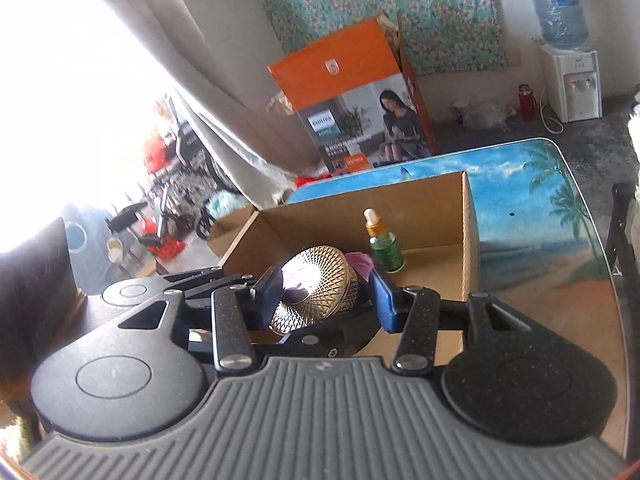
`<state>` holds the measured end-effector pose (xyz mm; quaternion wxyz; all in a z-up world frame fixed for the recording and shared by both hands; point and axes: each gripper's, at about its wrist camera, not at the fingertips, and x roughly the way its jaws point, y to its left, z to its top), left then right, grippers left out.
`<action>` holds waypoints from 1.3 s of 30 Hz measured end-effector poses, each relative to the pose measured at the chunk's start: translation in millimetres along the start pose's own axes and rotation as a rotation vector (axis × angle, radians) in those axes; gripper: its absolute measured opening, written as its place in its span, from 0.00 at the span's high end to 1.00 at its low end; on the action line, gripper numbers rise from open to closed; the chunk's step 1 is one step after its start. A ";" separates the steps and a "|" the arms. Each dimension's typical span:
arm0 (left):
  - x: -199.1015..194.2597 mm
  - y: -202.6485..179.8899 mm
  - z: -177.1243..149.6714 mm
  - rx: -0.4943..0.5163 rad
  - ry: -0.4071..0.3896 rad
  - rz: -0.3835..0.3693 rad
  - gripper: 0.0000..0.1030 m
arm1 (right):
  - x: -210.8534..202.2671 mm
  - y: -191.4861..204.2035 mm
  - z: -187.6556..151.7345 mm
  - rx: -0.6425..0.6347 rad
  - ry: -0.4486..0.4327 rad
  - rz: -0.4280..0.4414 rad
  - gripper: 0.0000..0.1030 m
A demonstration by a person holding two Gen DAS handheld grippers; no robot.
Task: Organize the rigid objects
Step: 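Carry the gold jar into the box and open the right gripper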
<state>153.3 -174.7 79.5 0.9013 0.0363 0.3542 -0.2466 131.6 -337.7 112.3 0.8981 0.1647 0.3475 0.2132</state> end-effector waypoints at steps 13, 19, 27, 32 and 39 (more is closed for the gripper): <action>94.9 47.8 22.0 -0.165 0.207 0.005 0.44 | 106.7 -50.1 42.5 0.011 0.212 -0.047 0.57; 113.7 56.4 31.0 -0.209 0.243 -0.008 0.44 | 131.4 -53.1 52.7 -0.031 0.210 -0.066 0.59; 114.8 55.5 37.6 -0.220 0.231 -0.013 0.40 | 131.8 -59.3 62.3 -0.046 0.152 -0.069 0.63; 99.2 49.4 39.9 -0.212 0.211 -0.020 0.34 | 104.4 -60.6 61.6 -0.015 0.081 -0.040 0.63; 47.9 23.4 29.8 -0.133 0.154 -0.066 0.24 | 21.6 -59.1 31.8 0.075 -0.099 0.016 0.61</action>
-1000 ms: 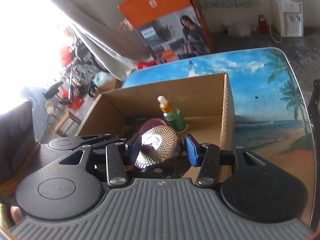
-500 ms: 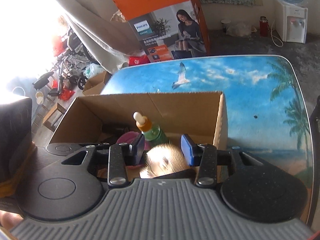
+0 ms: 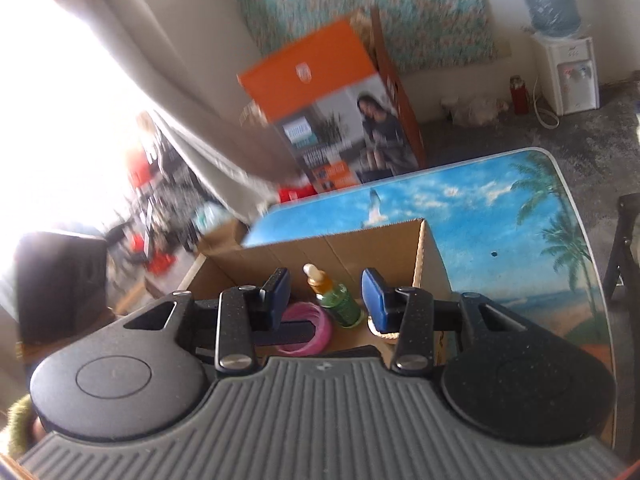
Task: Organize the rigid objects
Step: 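Carry the gold jar into the box and open the right gripper, then move the open right gripper out of the box to the white plug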
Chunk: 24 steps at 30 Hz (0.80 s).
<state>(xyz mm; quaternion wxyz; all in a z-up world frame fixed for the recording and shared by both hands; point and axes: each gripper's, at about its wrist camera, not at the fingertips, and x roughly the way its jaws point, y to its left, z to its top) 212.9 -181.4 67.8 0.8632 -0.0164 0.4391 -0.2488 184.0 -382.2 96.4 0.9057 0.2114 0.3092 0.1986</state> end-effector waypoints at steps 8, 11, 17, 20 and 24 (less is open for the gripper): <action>-68.9 -23.2 -53.8 0.114 -0.066 -0.025 0.17 | -95.0 -1.7 -70.0 0.114 -0.161 0.041 0.50; -91.4 -23.8 -81.7 0.145 -0.073 -0.038 0.15 | -112.0 -3.0 -95.8 0.145 -0.166 0.038 0.49; -117.7 -12.7 -133.9 0.159 -0.053 -0.051 0.15 | -120.0 -5.4 -136.9 0.209 -0.119 0.041 0.49; -126.7 -2.7 -153.9 0.148 -0.072 -0.007 0.15 | -114.7 -3.0 -151.2 0.226 -0.085 0.051 0.49; -127.1 12.0 -174.3 0.128 -0.072 0.080 0.15 | -92.6 4.0 -163.0 0.241 -0.013 0.074 0.49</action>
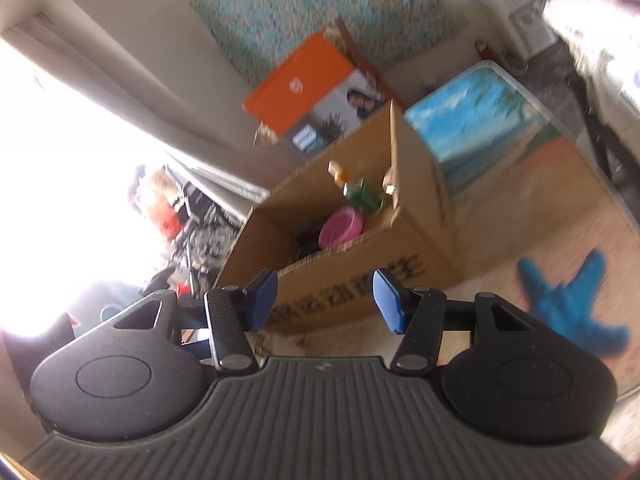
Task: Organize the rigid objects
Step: 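Move the open right gripper out of the box to the white plug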
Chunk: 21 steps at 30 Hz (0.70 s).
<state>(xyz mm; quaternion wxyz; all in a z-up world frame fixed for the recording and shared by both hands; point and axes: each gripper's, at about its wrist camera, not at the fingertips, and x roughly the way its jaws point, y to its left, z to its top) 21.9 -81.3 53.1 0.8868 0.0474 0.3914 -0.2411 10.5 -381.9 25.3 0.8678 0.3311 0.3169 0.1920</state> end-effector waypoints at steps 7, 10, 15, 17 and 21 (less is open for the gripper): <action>14.1 23.8 -28.1 -0.036 0.016 0.063 0.17 | 62.3 24.0 -15.4 -0.006 0.157 0.032 0.49; 28.5 29.5 -32.8 -0.033 0.021 0.098 0.23 | 89.9 35.3 -22.8 -0.015 0.220 0.045 0.49; 45.9 40.0 -37.1 -0.047 0.017 0.164 0.35 | 135.4 42.7 -31.1 0.004 0.306 0.057 0.52; 51.0 44.5 -37.4 -0.056 0.011 0.171 0.38 | 153.1 42.1 -33.0 0.029 0.333 0.058 0.55; 60.8 51.7 -37.0 -0.082 0.015 0.176 0.44 | 182.9 36.7 -36.8 0.080 0.367 0.057 0.62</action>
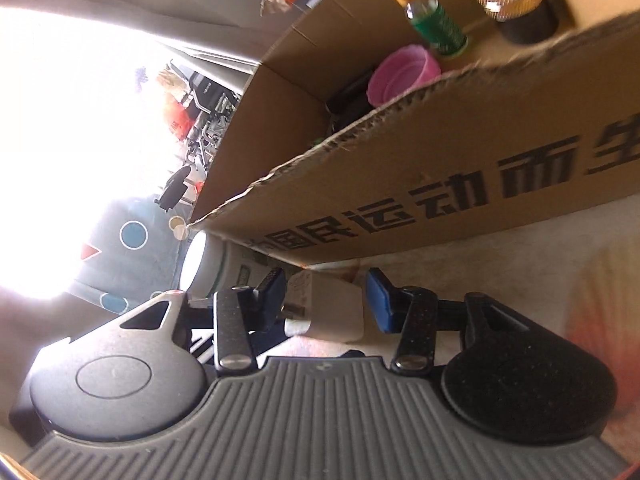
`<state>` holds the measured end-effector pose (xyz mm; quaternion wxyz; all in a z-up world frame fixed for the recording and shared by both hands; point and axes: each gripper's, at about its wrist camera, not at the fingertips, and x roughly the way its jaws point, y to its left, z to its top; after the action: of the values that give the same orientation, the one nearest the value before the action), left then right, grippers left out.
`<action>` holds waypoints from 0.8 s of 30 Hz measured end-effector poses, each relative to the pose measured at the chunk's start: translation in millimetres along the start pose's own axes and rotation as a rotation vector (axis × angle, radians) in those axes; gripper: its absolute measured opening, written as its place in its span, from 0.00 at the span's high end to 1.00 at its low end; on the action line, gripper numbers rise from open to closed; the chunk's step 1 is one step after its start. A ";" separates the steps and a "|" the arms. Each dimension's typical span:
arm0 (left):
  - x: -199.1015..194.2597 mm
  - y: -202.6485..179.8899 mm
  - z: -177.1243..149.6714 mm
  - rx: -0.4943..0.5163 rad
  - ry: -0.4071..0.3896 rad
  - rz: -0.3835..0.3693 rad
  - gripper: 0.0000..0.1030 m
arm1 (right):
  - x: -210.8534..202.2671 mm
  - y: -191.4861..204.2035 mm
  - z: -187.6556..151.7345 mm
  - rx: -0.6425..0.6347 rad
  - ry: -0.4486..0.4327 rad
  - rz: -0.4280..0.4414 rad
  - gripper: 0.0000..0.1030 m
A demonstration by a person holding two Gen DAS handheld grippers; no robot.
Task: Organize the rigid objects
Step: 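Move the open right gripper out of the box to the white plug, then close the right gripper on the white square plug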
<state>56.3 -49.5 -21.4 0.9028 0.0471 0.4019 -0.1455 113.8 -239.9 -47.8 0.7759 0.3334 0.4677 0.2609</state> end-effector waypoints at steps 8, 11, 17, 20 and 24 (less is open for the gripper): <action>7.6 4.1 -0.8 -0.029 -0.007 -0.012 0.57 | 27.6 3.4 -0.2 0.025 0.040 0.029 0.68; 8.2 0.4 -1.1 -0.024 -0.009 -0.032 0.60 | 24.3 5.7 -1.6 0.022 0.029 0.016 0.68; 11.6 -21.9 0.8 0.024 0.005 -0.109 0.60 | 3.4 1.2 -11.6 0.033 -0.018 -0.026 0.68; 13.5 -35.6 1.2 0.049 0.013 -0.163 0.60 | -13.7 -11.2 -17.9 0.056 -0.052 -0.050 0.67; 15.9 -53.5 -1.7 0.093 0.013 -0.221 0.60 | -32.0 -21.0 -28.2 0.096 -0.099 -0.077 0.66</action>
<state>49.1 -103.8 -32.6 0.8755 0.0452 0.4035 -0.2622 76.7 -268.7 -55.7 0.7907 0.3642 0.4533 0.1913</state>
